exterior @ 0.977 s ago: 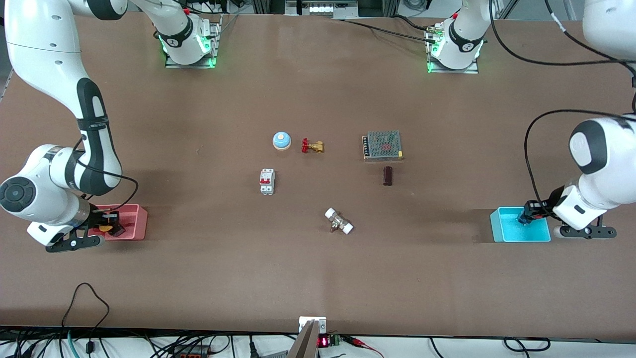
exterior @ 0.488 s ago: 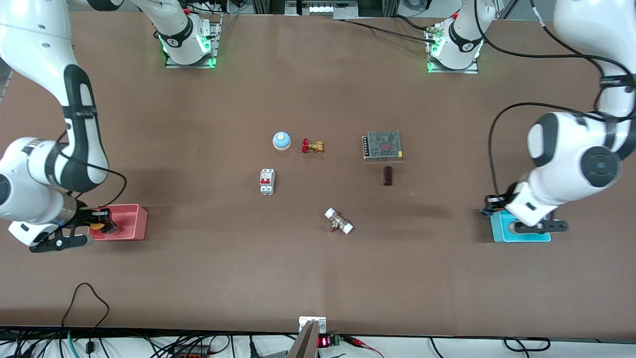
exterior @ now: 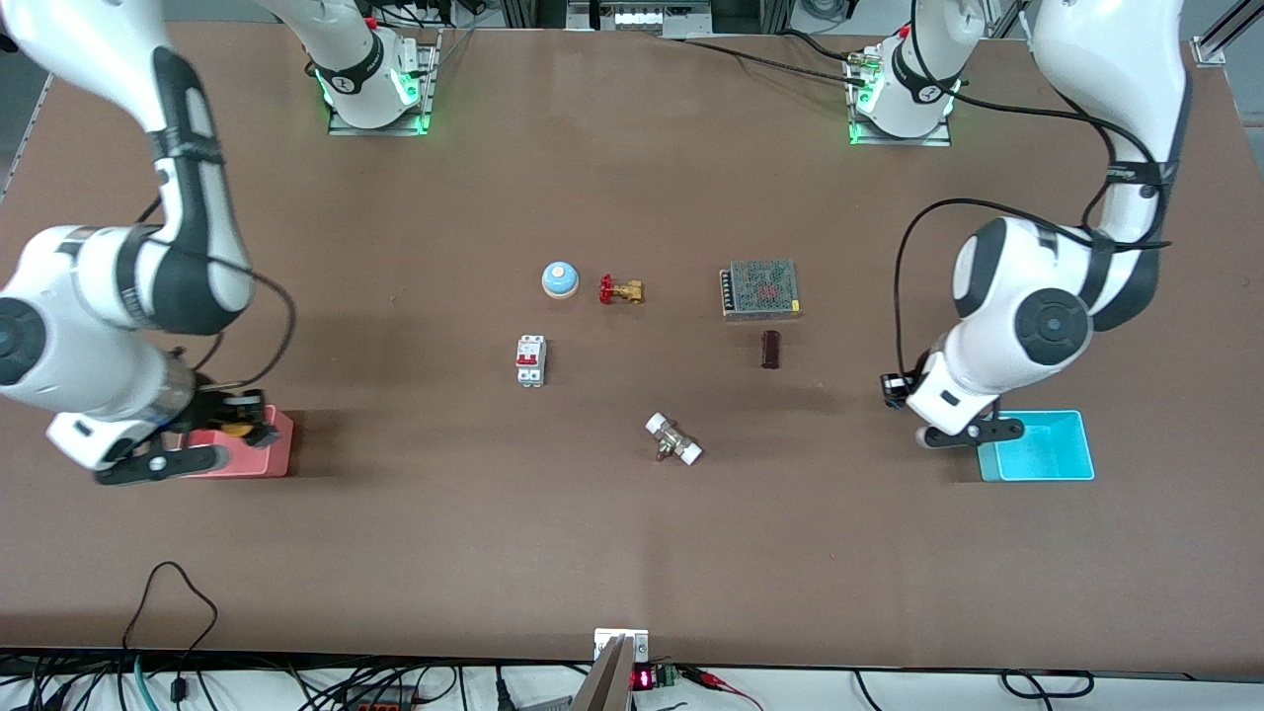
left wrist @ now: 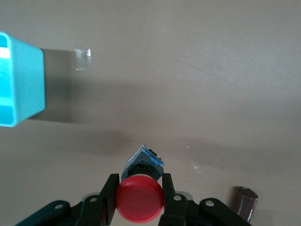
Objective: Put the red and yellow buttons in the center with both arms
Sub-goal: 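Carry both buttons toward the middle of the table with both grippers, then set the red button down with the left gripper while the right gripper lowers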
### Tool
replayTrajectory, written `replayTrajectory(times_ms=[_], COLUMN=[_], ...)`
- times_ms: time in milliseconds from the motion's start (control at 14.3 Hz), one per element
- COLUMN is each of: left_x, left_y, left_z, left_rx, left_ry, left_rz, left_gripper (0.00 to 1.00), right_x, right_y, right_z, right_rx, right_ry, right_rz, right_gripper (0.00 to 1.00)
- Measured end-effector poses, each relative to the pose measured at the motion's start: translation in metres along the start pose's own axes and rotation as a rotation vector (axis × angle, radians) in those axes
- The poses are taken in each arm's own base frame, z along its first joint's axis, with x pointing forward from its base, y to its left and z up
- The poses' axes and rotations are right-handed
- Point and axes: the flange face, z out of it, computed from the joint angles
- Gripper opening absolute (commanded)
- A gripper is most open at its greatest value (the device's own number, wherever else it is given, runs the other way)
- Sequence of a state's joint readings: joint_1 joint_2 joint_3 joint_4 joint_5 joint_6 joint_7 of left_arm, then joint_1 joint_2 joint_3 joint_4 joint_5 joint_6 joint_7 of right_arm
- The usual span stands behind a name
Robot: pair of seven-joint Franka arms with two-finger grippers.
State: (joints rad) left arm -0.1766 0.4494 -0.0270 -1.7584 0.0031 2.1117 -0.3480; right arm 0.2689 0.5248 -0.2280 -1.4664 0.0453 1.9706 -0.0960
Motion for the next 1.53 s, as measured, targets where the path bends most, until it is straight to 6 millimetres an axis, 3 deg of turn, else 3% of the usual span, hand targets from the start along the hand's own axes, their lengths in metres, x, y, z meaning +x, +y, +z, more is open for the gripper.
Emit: replayTrajectory(times_ms=[140,349,488,558,698,907,977,1186,1535], left_x=[-0.006,-0.024,-0.035,-0.039,-0.042,-0.042,-0.041,-0.030,-0.019], left_y=[0.015,0.041,0.055,0.061,0.068,0.070,0.069,0.065,0.030], left_z=[0.015,0.050,0.065,0.070,0.074,0.074,0.071,0.045,-0.036], left_rx=[-0.010,-0.031,-0.033,-0.032,-0.030,-0.036,-0.039,-0.063,-0.086], left_ry=[0.030,0.075,0.078,0.075,0.072,0.080,0.087,0.135,0.198], left_rz=[-0.026,-0.060,-0.079,-0.084,-0.087,-0.105,-0.108,-0.121,-0.147], left_gripper=[0.31,0.31,0.34,0.40,0.51,0.91,0.95,1.00,1.00], right_x=[0.001,-0.003,-0.005,-0.007,-0.010,-0.013,-0.015,-0.020,-0.022], right_y=[-0.056,-0.141,-0.178,-0.189,-0.201,-0.210,-0.214,-0.227,-0.228], right_z=[0.005,0.032,0.049,0.056,0.067,0.089,0.097,0.118,0.130], right_rx=[0.003,-0.011,-0.009,0.005,0.043,0.043,0.035,0.013,0.000], right_ry=[-0.008,-0.023,-0.025,-0.039,-0.067,-0.103,-0.114,-0.140,-0.157], right_rz=[0.068,0.162,0.213,0.242,0.284,0.341,0.357,0.389,0.407], right_gripper=[0.15,0.15,0.15,0.15,0.15,0.15,0.16,0.16,0.19])
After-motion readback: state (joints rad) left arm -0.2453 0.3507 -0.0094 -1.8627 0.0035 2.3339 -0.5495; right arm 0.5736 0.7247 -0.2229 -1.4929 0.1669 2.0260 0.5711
